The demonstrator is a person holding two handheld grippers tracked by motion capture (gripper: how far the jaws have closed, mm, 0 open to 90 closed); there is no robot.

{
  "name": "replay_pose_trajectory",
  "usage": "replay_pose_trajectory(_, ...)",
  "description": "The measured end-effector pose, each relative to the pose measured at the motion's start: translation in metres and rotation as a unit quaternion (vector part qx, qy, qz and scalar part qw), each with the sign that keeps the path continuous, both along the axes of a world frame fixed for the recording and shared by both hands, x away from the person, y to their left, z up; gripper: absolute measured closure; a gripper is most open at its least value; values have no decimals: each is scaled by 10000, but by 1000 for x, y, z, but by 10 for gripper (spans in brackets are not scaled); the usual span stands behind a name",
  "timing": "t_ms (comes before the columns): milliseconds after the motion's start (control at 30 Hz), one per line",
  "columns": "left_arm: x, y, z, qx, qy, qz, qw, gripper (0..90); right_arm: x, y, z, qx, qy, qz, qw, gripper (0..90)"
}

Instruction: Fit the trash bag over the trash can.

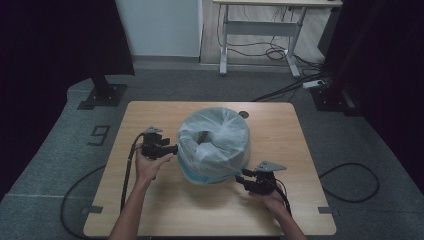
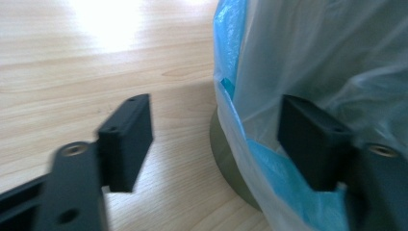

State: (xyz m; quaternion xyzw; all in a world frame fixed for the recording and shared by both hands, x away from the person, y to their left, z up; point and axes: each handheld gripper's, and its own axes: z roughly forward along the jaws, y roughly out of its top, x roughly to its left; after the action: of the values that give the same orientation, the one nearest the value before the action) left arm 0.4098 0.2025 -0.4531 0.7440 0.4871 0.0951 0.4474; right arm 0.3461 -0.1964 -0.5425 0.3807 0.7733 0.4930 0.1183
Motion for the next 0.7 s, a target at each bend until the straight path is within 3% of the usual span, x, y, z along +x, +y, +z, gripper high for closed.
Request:
replay_pose_trajectory(167, -6, 11, 10, -92, -209, -92, 9997, 159, -1, -5, 3, 193, 48, 59, 9998, 495)
replay_pose_trajectory(300, -9, 20, 19, -141, -371, -89, 9992, 120, -2, -7, 5, 103, 52, -112, 9999, 444)
replay_pose_trajectory(433, -14, 27, 28, -178, -502, -129, 9985, 123, -4, -11, 9, 143, -18, -150, 9998, 404)
replay_pose_trajectory(533, -18, 29, 34, -133, -572, -123, 9982, 126, -5, -16, 11, 105, -69, -372, 9992, 291)
replay_pose_trajectory(700, -26, 28, 45, -171, -686, -276, 9971, 139, -7, -30, 15, 399, -37, -501, 9979, 254)
